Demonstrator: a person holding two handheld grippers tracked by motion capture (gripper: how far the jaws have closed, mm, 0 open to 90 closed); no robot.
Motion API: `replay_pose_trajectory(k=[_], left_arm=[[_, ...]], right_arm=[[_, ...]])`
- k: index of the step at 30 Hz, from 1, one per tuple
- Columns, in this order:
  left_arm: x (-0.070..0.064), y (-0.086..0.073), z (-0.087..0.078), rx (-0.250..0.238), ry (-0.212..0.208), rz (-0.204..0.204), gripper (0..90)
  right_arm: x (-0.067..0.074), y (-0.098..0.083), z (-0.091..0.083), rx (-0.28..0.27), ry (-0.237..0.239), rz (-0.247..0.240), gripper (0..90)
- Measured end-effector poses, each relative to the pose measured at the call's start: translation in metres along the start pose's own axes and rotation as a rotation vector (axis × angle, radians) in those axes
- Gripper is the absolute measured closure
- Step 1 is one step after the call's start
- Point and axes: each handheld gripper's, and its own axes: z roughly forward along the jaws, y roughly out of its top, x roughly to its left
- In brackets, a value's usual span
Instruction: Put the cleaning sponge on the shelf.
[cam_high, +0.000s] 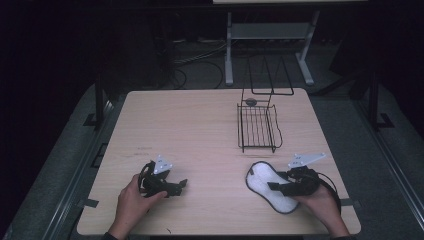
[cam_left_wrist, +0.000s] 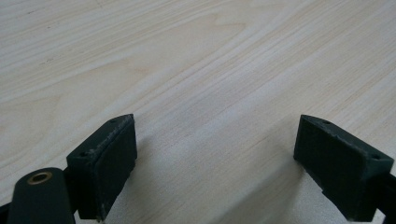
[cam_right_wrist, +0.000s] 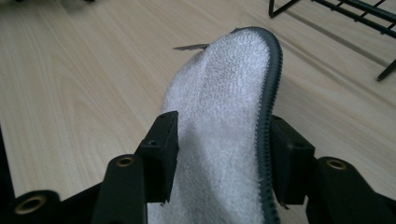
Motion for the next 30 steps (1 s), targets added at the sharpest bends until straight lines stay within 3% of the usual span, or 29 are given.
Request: replay_pose_trajectory(k=[17,30], left_arm=[[0.000,0.000,0.000,0.000,0.000,-0.001,12.4],[0.000,0.000,0.000,0.000,0.000,0.000,12.4]], right_arm=[[0.000,0.002,-0.019,-0.083,0.029,0.013,76.0],[-0.005,0.002,-0.028,-0.117,0.005,0.019,76.1]])
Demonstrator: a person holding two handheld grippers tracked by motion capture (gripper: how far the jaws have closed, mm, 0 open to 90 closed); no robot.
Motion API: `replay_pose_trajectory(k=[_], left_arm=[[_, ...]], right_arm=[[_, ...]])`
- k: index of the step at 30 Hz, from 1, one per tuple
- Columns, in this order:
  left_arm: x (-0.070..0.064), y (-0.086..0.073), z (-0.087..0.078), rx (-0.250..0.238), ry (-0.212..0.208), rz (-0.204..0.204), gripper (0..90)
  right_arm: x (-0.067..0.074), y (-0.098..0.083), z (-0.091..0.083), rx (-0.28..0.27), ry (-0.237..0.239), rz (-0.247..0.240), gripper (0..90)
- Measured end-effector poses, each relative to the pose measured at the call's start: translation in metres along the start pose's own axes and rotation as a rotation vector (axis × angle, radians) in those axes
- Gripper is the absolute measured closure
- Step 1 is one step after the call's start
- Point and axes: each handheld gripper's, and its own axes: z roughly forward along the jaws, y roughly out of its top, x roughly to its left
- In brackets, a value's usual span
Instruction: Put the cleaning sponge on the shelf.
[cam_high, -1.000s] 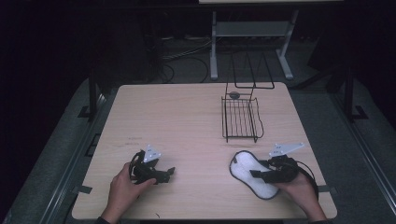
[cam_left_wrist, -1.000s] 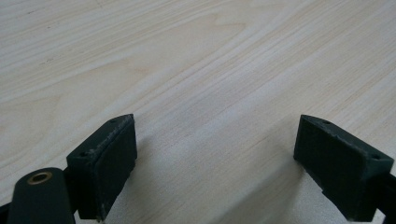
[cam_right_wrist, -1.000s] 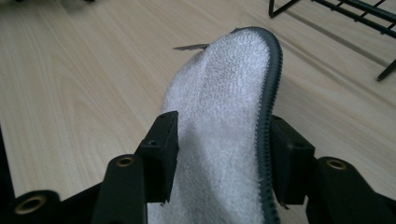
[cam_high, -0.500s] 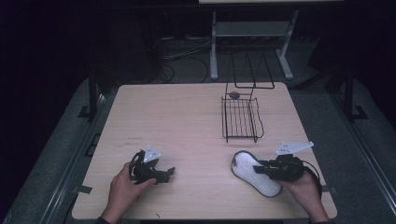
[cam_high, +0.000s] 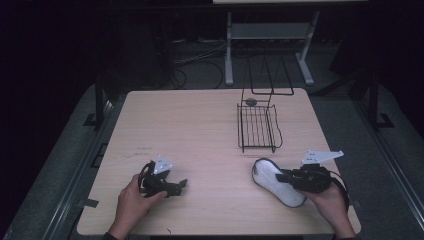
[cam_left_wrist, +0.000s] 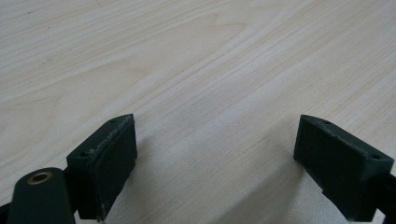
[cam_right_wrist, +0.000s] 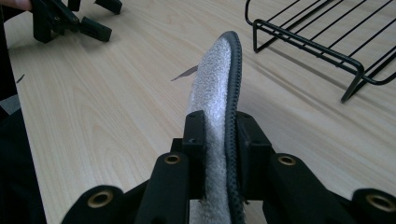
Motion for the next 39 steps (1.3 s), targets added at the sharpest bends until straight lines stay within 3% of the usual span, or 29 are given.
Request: replay_pose_trajectory(k=[26,39], left_arm=[[0.000,0.000,0.000,0.002,-0.001,0.003,12.4],[0.000,0.000,0.000,-0.001,0.000,-0.001,12.4]], right_arm=[[-0.024,0.019,-0.027,-0.111,-0.040,0.030,76.2],[-0.036,0.038,-0.028,-0.138,-0.062,0.022,76.2]])
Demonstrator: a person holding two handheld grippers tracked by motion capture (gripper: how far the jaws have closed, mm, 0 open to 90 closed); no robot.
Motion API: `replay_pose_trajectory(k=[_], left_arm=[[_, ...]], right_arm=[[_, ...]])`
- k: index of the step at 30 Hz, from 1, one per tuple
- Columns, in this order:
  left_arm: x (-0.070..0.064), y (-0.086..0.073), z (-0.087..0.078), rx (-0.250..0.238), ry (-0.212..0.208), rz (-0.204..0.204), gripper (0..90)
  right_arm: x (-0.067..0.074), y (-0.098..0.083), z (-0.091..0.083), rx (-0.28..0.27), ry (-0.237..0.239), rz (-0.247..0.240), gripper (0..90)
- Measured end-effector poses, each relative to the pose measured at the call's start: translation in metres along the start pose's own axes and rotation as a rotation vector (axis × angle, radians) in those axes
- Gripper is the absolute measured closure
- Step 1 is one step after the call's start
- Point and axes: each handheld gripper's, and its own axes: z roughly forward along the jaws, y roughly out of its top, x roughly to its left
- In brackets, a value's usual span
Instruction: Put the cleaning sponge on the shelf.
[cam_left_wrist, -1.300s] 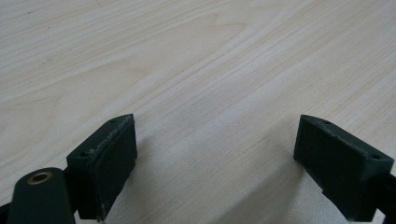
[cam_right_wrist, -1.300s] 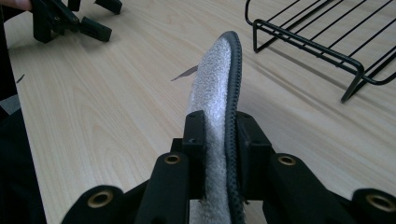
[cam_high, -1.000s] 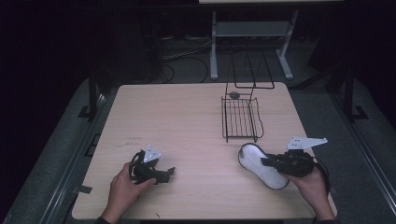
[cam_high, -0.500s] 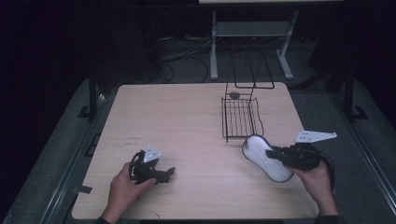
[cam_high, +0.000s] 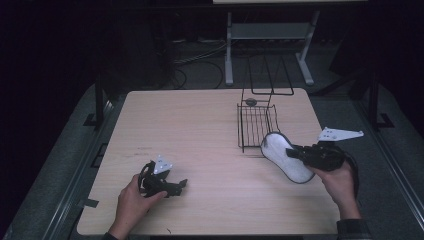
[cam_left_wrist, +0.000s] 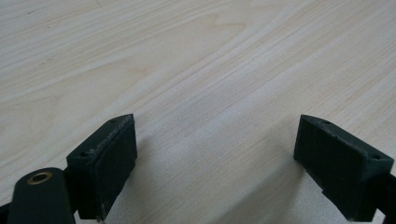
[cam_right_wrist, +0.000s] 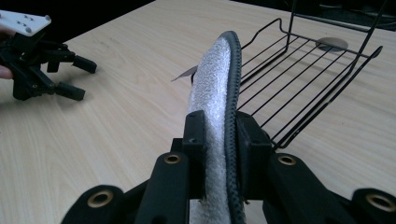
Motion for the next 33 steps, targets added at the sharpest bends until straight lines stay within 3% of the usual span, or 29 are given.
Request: replay_pose_trajectory(k=[15,33], left_arm=[[0.000,0.000,0.000,0.001,0.000,0.003,12.4],[0.000,0.000,0.000,0.006,0.000,0.002,12.4]], right_arm=[[-0.013,0.022,0.013,-0.018,-0.013,-0.002,76.2],[-0.043,0.051,0.044,-0.017,-0.028,0.024,76.1]])
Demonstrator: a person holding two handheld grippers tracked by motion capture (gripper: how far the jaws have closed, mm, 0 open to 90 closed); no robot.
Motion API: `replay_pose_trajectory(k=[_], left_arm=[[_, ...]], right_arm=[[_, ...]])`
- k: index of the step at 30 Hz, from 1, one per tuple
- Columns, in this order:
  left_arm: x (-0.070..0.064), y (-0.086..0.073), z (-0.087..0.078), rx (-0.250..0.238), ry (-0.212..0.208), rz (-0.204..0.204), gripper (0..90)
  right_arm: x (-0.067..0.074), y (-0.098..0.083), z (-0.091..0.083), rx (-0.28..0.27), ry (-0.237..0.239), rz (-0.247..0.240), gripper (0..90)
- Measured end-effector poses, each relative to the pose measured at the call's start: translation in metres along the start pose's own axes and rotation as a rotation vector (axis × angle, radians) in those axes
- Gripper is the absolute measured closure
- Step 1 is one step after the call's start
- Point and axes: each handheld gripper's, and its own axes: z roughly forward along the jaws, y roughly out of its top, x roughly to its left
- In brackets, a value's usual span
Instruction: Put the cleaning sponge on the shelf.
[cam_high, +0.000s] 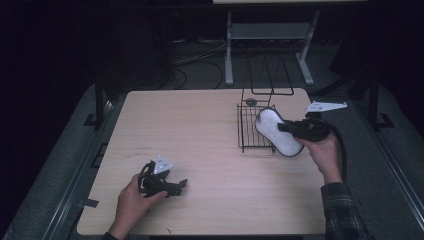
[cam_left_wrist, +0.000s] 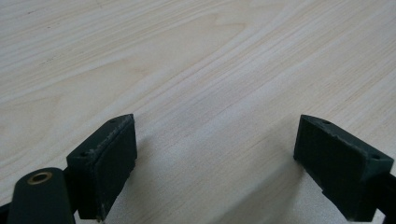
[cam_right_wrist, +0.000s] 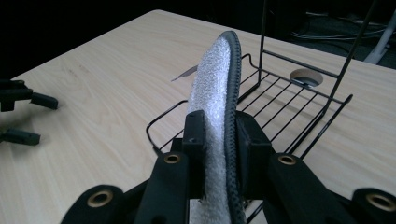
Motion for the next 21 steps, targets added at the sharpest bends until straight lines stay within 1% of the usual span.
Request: replay_pose_trajectory(k=[4,6,7,8,11,16,17,18,21], left_arm=[[0.000,0.000,0.000,0.000,0.000,0.001,12.4],[0.000,0.000,0.000,0.000,0.000,0.000,12.4],[0.000,0.000,0.000,0.000,0.000,0.000,12.4],[0.000,0.000,0.000,0.000,0.000,0.000,12.4],[0.000,0.000,0.000,0.000,0.000,0.000,12.4],[0.000,0.000,0.000,0.000,0.000,0.000,12.4],[0.000,0.000,0.000,0.000,0.000,0.001,12.4],[0.000,0.000,0.000,0.000,0.000,0.000,12.4],[0.000,0.000,0.000,0.000,0.000,0.000,12.4]], right_arm=[[-0.003,0.006,0.007,0.000,-0.001,-0.001,76.1],[-0.006,0.010,0.014,-0.003,0.000,0.001,76.1],[-0.006,0.010,0.014,-0.003,0.000,0.001,76.1],[-0.008,0.012,0.019,0.000,0.000,0.002,76.0],[-0.009,0.017,0.026,-0.001,0.006,0.009,75.9],[-0.012,0.018,0.035,-0.010,0.005,0.018,75.9],[-0.014,0.018,0.039,0.005,0.010,0.032,75.9],[-0.014,0.018,0.041,0.006,0.009,0.035,75.9],[-0.018,0.020,0.048,0.012,0.009,0.029,75.9]])
